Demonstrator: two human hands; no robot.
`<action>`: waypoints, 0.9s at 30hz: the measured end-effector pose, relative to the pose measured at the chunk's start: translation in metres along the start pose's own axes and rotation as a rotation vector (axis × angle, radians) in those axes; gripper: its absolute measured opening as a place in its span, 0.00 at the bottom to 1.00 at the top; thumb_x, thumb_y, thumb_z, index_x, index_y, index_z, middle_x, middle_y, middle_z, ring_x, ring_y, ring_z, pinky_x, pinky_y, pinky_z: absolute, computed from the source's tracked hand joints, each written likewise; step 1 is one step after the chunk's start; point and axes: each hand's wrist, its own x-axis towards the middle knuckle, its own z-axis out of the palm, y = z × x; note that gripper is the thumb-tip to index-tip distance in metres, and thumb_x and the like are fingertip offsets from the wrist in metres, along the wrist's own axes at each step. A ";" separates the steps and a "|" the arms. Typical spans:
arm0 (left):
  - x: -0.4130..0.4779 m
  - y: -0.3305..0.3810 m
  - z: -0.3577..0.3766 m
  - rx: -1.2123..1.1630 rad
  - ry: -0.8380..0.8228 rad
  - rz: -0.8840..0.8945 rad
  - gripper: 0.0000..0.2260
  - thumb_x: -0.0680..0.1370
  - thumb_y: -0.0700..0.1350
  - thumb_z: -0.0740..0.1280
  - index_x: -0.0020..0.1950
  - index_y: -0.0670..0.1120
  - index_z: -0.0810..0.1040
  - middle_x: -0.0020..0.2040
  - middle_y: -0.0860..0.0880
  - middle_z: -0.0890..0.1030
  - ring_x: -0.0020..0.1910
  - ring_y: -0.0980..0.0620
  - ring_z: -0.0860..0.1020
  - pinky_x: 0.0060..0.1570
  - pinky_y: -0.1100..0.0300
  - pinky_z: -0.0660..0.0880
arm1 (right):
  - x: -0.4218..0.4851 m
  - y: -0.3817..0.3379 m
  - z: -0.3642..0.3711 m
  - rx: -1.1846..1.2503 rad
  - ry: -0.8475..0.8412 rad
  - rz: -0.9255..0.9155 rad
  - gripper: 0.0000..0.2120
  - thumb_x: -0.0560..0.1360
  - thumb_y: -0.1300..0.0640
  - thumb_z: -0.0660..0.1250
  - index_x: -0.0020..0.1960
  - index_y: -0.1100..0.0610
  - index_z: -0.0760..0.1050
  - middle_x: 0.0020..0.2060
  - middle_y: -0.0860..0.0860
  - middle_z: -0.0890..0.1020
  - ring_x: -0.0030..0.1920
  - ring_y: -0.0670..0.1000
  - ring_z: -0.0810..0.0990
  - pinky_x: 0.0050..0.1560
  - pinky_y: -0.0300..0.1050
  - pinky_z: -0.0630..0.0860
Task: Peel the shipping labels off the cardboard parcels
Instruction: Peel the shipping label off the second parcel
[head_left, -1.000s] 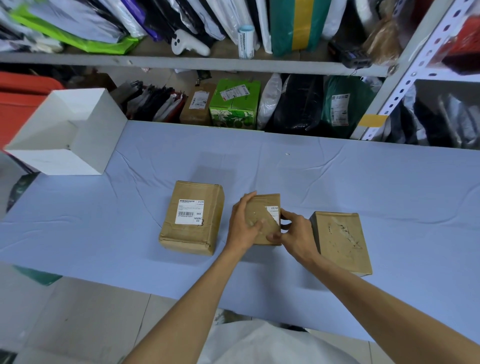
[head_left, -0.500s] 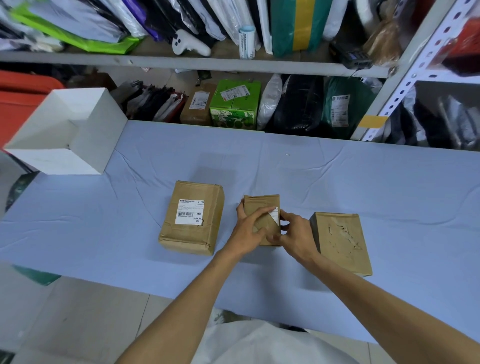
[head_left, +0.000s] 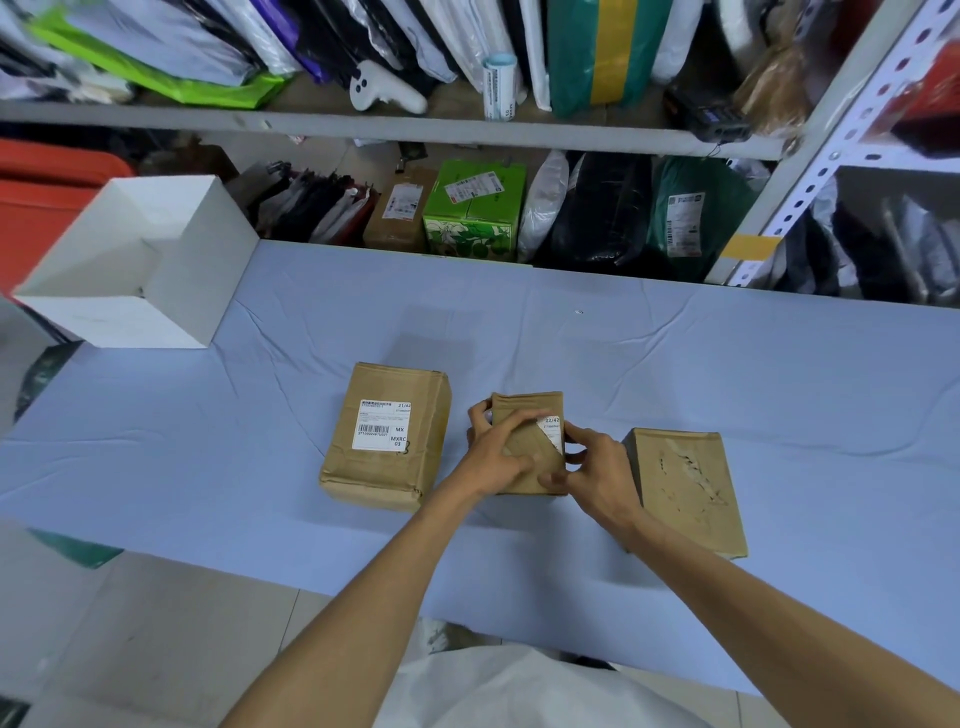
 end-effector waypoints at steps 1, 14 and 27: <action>0.000 0.000 0.001 0.002 0.034 0.002 0.28 0.72 0.37 0.69 0.64 0.65 0.71 0.70 0.51 0.51 0.68 0.49 0.57 0.68 0.61 0.59 | 0.000 0.001 -0.001 0.024 0.010 0.004 0.32 0.62 0.66 0.76 0.65 0.54 0.76 0.51 0.49 0.83 0.44 0.44 0.82 0.33 0.32 0.76; 0.007 -0.007 0.016 -0.281 0.296 0.058 0.39 0.66 0.30 0.72 0.71 0.57 0.66 0.68 0.50 0.63 0.68 0.58 0.67 0.67 0.61 0.69 | -0.004 0.005 -0.001 0.170 0.071 0.031 0.28 0.64 0.67 0.76 0.63 0.54 0.77 0.48 0.42 0.83 0.41 0.40 0.82 0.38 0.29 0.76; 0.012 -0.013 0.015 -0.334 0.401 -0.017 0.28 0.71 0.40 0.73 0.66 0.60 0.71 0.64 0.54 0.70 0.62 0.60 0.68 0.62 0.62 0.67 | -0.003 0.007 -0.001 0.144 0.025 0.039 0.31 0.64 0.68 0.75 0.65 0.53 0.76 0.52 0.45 0.83 0.47 0.42 0.81 0.39 0.33 0.78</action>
